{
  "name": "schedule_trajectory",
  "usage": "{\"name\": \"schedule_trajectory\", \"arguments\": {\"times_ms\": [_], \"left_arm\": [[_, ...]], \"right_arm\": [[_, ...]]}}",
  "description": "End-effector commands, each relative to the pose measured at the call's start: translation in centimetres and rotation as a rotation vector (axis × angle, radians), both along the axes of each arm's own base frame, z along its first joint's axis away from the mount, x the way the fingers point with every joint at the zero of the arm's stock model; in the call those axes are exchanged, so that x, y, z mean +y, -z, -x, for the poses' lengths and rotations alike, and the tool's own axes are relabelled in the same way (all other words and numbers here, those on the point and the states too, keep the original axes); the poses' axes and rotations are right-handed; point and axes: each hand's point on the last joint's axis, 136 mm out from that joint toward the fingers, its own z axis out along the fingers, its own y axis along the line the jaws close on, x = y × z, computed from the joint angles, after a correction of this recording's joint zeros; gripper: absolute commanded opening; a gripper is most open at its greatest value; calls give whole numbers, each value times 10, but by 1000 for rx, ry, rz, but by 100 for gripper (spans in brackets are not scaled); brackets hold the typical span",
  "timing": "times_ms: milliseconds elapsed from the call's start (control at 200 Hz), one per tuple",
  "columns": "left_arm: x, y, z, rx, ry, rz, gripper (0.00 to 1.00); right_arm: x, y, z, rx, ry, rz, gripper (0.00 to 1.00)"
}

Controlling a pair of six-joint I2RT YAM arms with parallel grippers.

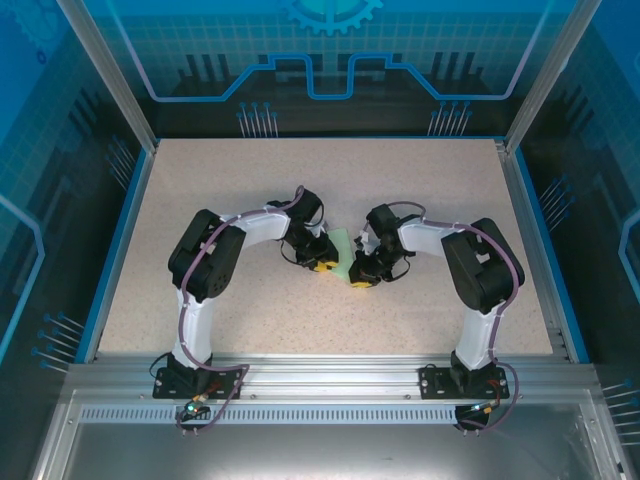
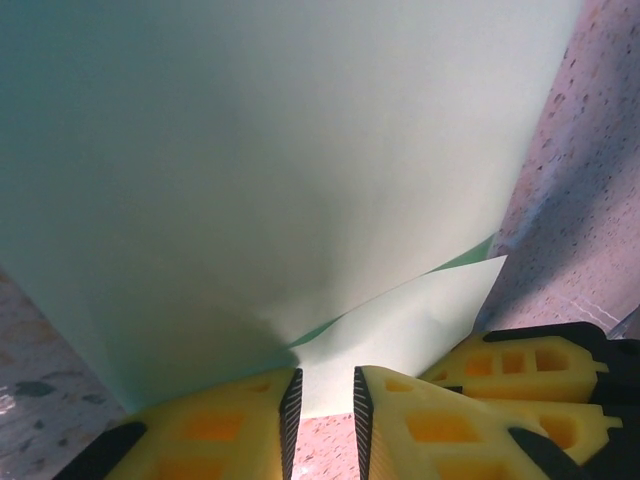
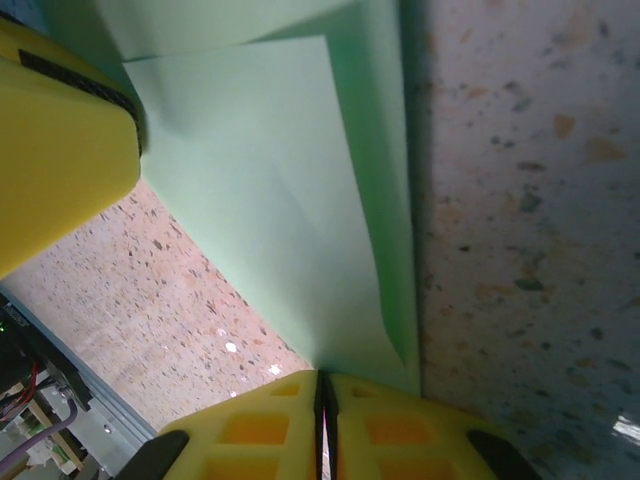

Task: Fold a paper plane with a square sheet of paper (fold left side to right side)
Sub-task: Third fold the triangle at the center of the table.

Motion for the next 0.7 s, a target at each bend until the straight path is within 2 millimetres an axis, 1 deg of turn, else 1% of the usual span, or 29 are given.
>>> {"name": "schedule_trajectory", "arguments": {"times_ms": [0, 95, 165, 245, 355, 395, 475, 585, 695], "left_arm": [[18, 24, 13, 47, 23, -128, 26], [18, 25, 13, 50, 23, -131, 26], [16, 22, 12, 44, 22, -115, 27], [10, 8, 8, 15, 21, -77, 28], [3, -20, 3, -45, 25, -20, 30], [0, -30, 4, -61, 28, 5, 30], [-5, -42, 8, -74, 33, 44, 31], [-15, -46, 17, -61, 58, 76, 30], [-26, -40, 26, -37, 83, 82, 28]], "right_arm": [[-26, 19, 6, 47, 35, 114, 11], [-30, 19, 9, 50, 41, 110, 11], [-32, 23, 13, 66, 40, 118, 11], [-35, 29, 17, 88, 41, 128, 11], [-37, 36, 20, 108, 48, 142, 10], [-37, 38, 21, 113, 50, 147, 10], [-38, 40, 20, 114, 54, 156, 9], [-39, 42, 20, 121, 56, 162, 8], [-39, 42, 20, 123, 57, 162, 7]]}}
